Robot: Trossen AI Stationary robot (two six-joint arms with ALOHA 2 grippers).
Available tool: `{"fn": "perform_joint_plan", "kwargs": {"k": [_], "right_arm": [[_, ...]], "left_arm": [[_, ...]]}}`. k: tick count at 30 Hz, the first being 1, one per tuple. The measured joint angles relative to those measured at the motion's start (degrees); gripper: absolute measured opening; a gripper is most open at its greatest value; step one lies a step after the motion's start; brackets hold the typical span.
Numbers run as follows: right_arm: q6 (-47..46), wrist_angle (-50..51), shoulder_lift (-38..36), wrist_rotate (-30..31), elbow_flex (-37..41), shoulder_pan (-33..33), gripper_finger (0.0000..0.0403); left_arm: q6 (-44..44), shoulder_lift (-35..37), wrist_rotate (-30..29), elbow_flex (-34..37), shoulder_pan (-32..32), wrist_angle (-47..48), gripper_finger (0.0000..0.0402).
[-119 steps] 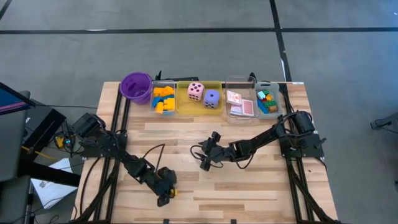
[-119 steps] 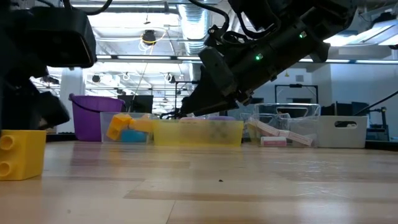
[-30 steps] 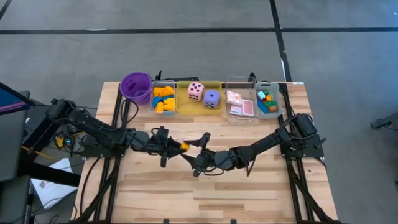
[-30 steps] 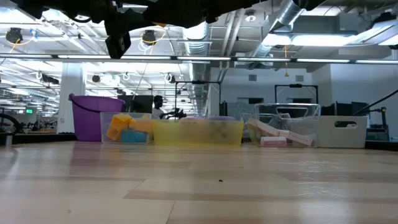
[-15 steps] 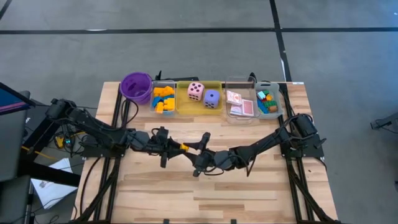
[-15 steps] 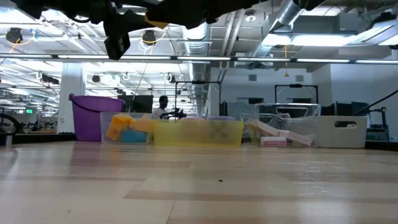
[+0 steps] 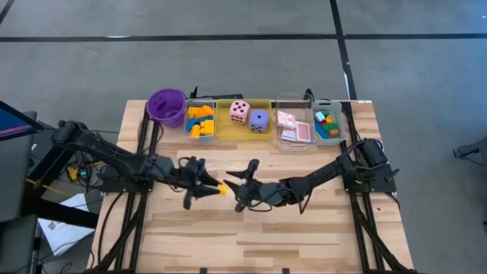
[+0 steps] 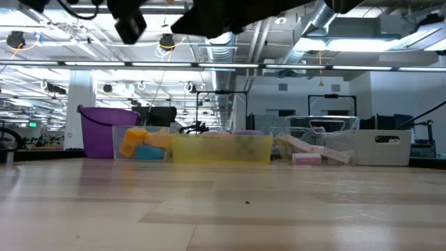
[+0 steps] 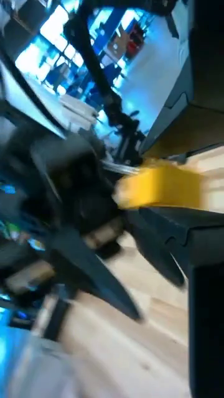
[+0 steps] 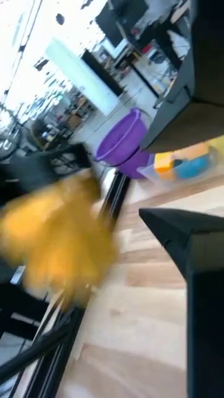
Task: Pick & Place Toys
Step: Put the small yellow game piece into the gray bin
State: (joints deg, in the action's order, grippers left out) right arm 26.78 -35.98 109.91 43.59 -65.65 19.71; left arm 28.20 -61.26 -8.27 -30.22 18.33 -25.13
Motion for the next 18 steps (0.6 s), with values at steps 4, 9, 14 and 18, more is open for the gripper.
{"fn": "perform_joint_plan", "kwargs": {"k": [4,9,14,18], "right_arm": [[-1.73,2.11,-0.01,0.91,0.0,-0.85,0.0089],[-2.42,3.83,0.0,1.93,0.0,-1.1,0.0037],[-2.62,5.7,0.0,4.17,0.0,-1.08,0.0012],[-4.26,7.43,-0.05,8.59,0.0,-0.62,0.0018]], "left_arm": [[-3.33,8.09,-0.57,0.0,-0.07,4.31,0.0133],[-3.6,17.41,-9.53,0.0,-0.09,18.24,0.0125],[-3.6,20.53,-11.88,0.0,-0.05,31.85,0.0112],[-3.42,16.55,-9.26,0.94,1.27,32.51,0.0098]]}}
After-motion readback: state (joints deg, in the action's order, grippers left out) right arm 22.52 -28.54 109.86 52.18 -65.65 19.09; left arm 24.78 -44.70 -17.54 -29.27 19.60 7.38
